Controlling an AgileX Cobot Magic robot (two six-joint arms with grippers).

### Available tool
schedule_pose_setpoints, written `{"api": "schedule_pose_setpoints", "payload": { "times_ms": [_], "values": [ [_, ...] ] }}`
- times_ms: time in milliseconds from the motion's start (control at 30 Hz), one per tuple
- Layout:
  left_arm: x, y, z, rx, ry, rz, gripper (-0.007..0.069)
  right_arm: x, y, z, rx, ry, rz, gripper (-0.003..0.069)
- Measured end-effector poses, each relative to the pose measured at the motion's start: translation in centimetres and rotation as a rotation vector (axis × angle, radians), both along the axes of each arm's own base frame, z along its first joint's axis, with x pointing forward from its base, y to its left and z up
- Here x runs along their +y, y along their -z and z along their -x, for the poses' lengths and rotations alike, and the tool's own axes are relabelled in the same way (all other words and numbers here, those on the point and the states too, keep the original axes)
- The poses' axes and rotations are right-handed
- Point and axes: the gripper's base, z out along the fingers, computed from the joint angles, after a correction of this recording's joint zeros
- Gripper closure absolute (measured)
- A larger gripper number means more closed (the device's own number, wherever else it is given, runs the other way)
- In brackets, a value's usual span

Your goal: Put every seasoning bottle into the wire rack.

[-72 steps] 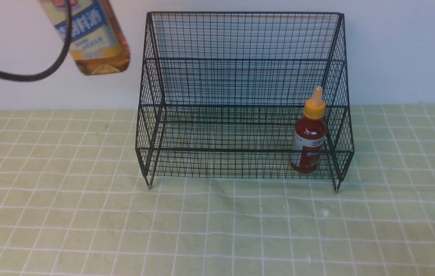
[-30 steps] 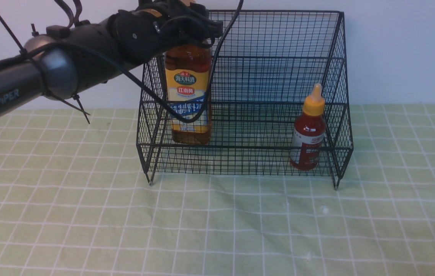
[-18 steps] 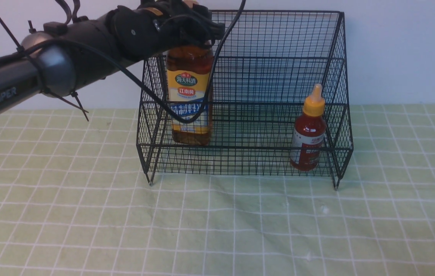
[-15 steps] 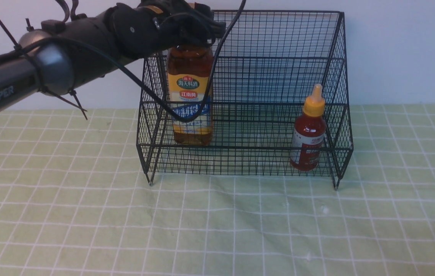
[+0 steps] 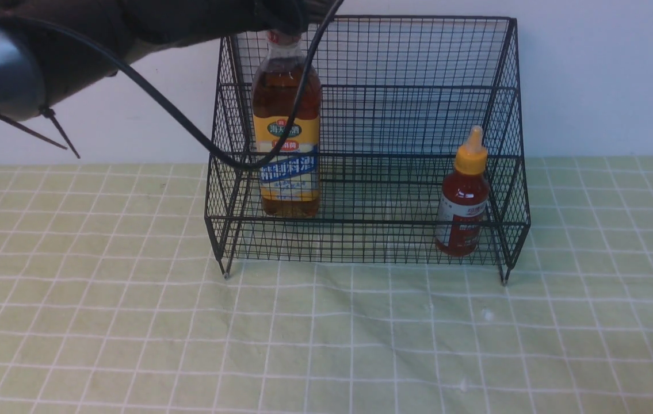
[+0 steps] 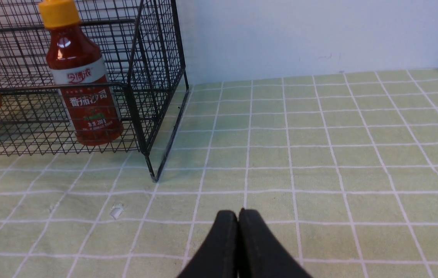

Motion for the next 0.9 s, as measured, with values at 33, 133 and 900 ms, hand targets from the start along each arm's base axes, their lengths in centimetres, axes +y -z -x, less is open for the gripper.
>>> {"api": "schedule_pose_setpoints", "payload": {
  "times_ms": [33, 133, 900],
  "values": [
    [0.1, -0.6, 0.5, 0.001, 0.014, -0.003, 0.0232, 0.0, 0.0, 0.0, 0.0, 0.0, 0.0, 0.0673],
    [0.5, -2.6, 2.5, 0.008, 0.059, -0.011, 0.0258, 0.0, 0.0, 0.0, 0.0, 0.0, 0.0, 0.0673],
    [7.4, -5.2, 19.2, 0.316, 0.082, -0.143, 0.0631, 0.0, 0.0, 0.0, 0.0, 0.0, 0.0, 0.0673]
  ]
}}
